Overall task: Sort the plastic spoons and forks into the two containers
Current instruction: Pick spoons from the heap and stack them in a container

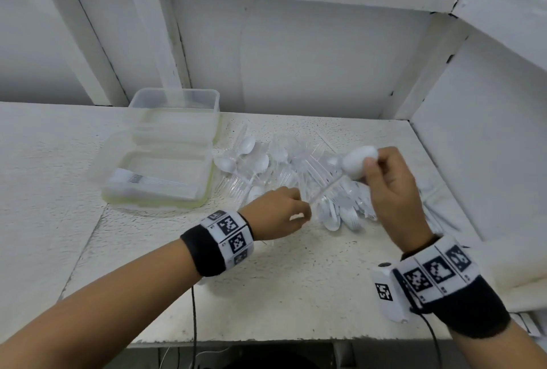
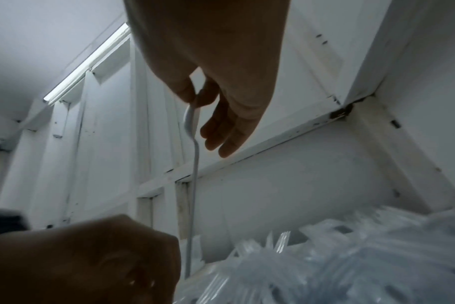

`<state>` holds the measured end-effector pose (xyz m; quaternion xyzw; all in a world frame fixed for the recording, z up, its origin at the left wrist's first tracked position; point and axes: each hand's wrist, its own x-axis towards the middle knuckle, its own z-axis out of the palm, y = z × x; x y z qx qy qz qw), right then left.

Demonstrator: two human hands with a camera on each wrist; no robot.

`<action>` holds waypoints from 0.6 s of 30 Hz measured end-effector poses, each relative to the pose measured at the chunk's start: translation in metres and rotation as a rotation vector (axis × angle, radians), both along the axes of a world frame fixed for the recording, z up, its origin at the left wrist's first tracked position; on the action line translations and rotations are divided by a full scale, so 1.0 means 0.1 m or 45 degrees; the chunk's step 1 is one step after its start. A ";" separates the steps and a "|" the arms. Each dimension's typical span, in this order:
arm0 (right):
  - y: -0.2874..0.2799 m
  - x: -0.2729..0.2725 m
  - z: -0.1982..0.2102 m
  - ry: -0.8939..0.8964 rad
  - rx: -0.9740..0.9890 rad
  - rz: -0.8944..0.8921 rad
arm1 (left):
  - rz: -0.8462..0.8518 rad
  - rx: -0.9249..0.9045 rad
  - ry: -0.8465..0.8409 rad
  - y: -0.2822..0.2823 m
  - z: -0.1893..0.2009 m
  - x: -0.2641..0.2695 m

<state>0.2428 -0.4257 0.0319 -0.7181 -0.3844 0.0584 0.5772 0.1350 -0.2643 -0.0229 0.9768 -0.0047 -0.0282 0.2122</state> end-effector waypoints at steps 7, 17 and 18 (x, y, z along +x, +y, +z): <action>-0.06 0.14 -0.08 -0.071 -0.070 -0.066 | -0.184 0.473 0.110 -0.40 -0.08 0.40; -0.21 0.19 -0.34 -0.065 -0.523 -0.054 | -0.223 0.490 -0.337 -0.32 -0.13 0.28; -0.22 0.21 -0.36 -0.117 -0.593 -0.055 | -0.237 0.403 -0.433 -0.27 -0.14 0.21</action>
